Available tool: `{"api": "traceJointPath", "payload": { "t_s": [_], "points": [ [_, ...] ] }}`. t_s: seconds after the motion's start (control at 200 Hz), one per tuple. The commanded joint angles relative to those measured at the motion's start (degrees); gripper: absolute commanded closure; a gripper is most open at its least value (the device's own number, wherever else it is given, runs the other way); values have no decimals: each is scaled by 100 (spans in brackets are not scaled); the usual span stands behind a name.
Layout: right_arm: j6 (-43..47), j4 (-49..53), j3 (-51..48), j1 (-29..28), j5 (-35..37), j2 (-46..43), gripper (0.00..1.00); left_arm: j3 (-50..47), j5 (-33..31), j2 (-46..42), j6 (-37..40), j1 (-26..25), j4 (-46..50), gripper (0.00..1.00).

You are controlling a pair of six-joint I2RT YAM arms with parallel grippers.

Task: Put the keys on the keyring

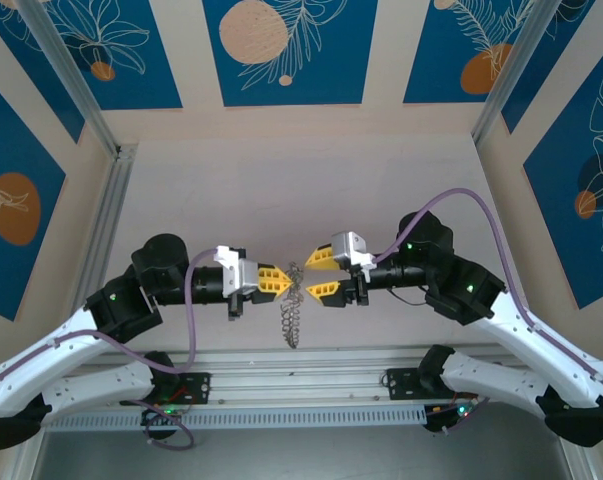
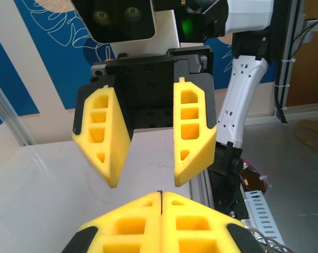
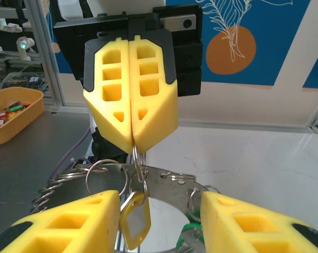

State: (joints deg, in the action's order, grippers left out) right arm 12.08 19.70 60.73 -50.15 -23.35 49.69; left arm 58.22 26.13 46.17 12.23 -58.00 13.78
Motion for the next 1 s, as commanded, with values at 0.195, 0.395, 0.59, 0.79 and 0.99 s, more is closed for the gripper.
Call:
{"api": "traceJointPath", "payload": {
  "t_s": [0.195,0.395,0.59,0.79,0.99],
  "points": [
    [83,-420,-60,-117,-637,157,60,26,302,-65,-124,-67,-480,100],
    [138,-308,-43,-179,-734,260,67,-30,292,-56,-142,-68,-662,100],
    [91,-500,-117,-188,-714,264,78,-60,384,10,-194,-70,-791,100],
    [133,-467,-123,-188,-521,283,100,-201,390,-8,-300,-70,-1001,100],
    [427,679,459,-220,613,242,100,34,-377,37,-100,-68,-277,96]
  ]
}}
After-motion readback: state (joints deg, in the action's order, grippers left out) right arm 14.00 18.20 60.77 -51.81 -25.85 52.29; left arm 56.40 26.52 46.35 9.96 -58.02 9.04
